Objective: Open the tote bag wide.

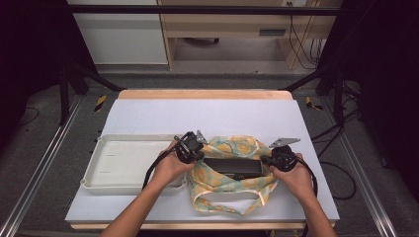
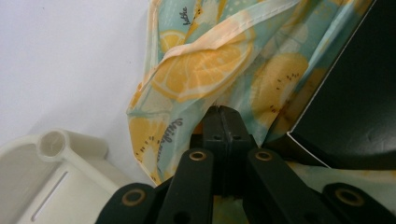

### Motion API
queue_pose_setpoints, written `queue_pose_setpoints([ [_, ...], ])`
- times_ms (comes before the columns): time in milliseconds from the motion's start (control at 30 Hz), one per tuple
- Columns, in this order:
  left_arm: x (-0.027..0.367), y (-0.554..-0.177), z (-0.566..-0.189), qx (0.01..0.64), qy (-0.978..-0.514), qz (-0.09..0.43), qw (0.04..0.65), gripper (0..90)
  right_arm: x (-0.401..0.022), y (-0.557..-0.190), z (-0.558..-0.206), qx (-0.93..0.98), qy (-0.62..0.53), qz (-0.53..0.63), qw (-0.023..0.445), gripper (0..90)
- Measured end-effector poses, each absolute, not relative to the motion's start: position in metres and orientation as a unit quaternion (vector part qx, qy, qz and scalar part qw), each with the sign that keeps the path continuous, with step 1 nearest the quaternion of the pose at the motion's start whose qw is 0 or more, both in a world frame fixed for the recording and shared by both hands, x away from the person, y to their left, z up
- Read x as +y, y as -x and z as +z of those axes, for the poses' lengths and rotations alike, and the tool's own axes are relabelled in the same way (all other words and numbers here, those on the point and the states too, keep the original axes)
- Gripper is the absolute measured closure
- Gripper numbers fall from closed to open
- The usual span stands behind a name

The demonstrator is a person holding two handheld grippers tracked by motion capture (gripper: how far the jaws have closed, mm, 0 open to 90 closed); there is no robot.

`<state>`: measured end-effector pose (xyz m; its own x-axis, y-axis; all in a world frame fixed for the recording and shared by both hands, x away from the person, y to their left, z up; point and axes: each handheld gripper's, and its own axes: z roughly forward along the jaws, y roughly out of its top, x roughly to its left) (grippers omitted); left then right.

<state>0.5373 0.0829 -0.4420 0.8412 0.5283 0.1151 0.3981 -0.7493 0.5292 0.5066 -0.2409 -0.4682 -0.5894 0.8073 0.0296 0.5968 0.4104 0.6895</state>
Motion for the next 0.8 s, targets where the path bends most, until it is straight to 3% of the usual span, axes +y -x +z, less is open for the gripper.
queue_pose_setpoints([
  [200, 0.085, -0.535, -0.438, 0.253, -0.924, 0.131, 0.255, 90.0, -0.244, -0.491, -0.438, 0.800, -0.417, 0.384, 0.195, 90.0],
  [433, 0.087, -0.533, -0.435, 0.254, -0.923, 0.132, 0.259, 90.0, -0.231, -0.452, -0.409, 0.799, -0.385, 0.413, 0.208, 90.0],
  [800, 0.090, -0.527, -0.431, 0.251, -0.922, 0.136, 0.260, 90.0, -0.173, -0.413, -0.423, 0.825, -0.336, 0.416, 0.182, 90.0],
])
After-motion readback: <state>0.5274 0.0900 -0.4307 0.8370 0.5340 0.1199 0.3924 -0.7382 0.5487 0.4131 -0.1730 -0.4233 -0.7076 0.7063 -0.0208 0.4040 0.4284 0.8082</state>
